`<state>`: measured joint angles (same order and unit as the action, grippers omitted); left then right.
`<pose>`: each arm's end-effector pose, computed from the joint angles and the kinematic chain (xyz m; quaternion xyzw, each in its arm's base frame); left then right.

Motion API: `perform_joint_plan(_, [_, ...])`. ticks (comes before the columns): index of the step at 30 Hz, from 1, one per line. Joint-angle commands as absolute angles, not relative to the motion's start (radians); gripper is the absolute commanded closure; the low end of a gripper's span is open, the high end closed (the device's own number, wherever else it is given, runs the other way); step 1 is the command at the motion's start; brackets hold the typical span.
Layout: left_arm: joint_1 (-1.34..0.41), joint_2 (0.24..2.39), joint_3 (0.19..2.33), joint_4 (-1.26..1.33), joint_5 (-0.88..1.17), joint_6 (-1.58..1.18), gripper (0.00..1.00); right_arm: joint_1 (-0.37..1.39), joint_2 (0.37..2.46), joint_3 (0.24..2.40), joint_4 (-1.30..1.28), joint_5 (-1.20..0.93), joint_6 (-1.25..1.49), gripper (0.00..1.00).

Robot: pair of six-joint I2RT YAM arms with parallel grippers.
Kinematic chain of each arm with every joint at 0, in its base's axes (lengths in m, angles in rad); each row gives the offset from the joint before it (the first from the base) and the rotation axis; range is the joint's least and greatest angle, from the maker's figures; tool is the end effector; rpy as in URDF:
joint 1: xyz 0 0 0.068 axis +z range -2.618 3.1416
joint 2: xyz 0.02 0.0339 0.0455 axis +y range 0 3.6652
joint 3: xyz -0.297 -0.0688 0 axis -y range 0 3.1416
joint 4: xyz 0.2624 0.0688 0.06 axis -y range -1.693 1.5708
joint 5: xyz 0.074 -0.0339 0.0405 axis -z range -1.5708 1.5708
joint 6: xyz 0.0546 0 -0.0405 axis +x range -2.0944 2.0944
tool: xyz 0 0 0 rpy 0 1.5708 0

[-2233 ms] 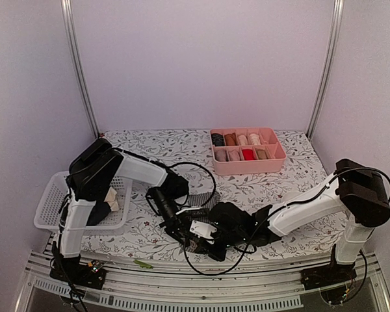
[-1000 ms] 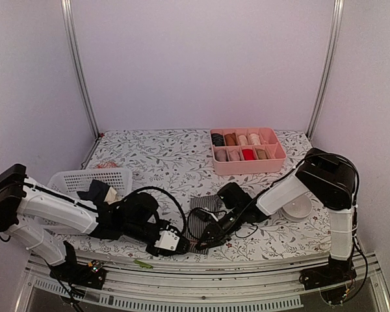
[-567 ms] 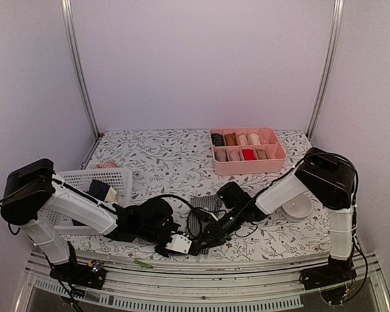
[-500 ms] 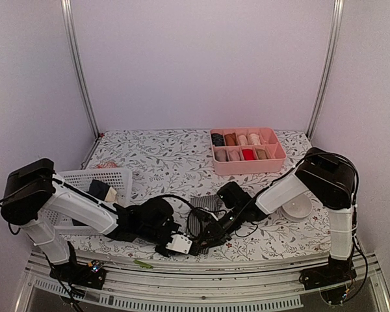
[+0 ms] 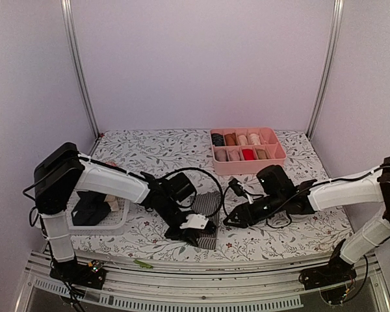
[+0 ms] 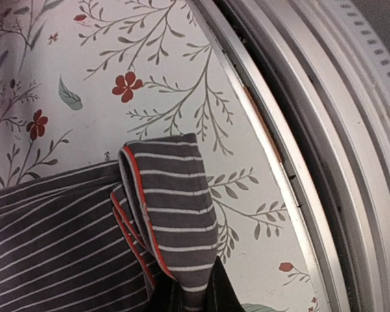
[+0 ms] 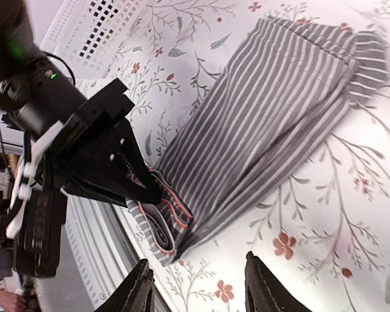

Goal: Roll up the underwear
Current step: Roll the underwear at the center of the board.

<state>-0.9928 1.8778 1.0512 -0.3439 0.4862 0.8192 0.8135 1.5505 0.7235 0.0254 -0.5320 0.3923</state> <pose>0.1859 -0.3316 0.1316 0.7782 0.5491 -0.2517 0.1718 0.1997 0.2516 0.1710 -0.2834 0.8540 0.4060 0.1600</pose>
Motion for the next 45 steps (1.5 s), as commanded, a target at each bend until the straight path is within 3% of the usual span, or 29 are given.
perform_joint_plan(1, [-0.897,2.074,1.205,-0.755,0.669,0.847,1.00,0.871,1.370,0.610,-0.016,-0.319,0.303,0.50])
perform_joint_plan(7, [-0.815,2.310,1.409,-1.018,0.799,0.929,1.00,1.062,1.330,0.610,0.005,-0.151,0.199,0.41])
perform_joint_plan(21, [-0.778,2.492,1.624,-1.218,0.884,0.974,1.00,1.204,1.759,0.877,0.040,-0.063,-0.185,0.41])
perform_joint_plan(25, [-0.771,2.497,1.626,-1.221,0.879,0.977,1.00,1.207,1.822,0.886,0.032,-0.063,-0.217,0.50])
perform_joint_plan(27, [-0.769,2.495,1.627,-1.220,0.872,0.980,1.00,1.207,1.847,0.890,0.021,-0.052,-0.231,0.61])
perform_joint_plan(29, [-0.764,2.481,1.629,-1.209,0.871,0.978,1.00,1.207,1.868,0.900,-0.001,-0.045,-0.236,0.81])
perform_joint_plan(32, [-0.751,2.428,1.647,-1.202,0.883,0.976,0.86,1.208,1.874,0.915,-0.040,-0.066,-0.228,1.00])
perform_joint_plan(35, [-0.710,2.331,1.666,-1.194,0.932,0.965,0.69,1.205,1.844,0.926,-0.076,-0.133,-0.172,1.00])
perform_joint_plan(38, [-0.637,2.168,1.597,-1.063,0.970,0.894,0.58,1.170,1.813,0.932,-0.093,-0.277,-0.066,1.00])
perform_joint_plan(45, [-0.547,1.708,1.148,-0.447,0.821,0.663,0.52,1.012,1.864,0.940,-0.053,-0.651,0.254,1.00])
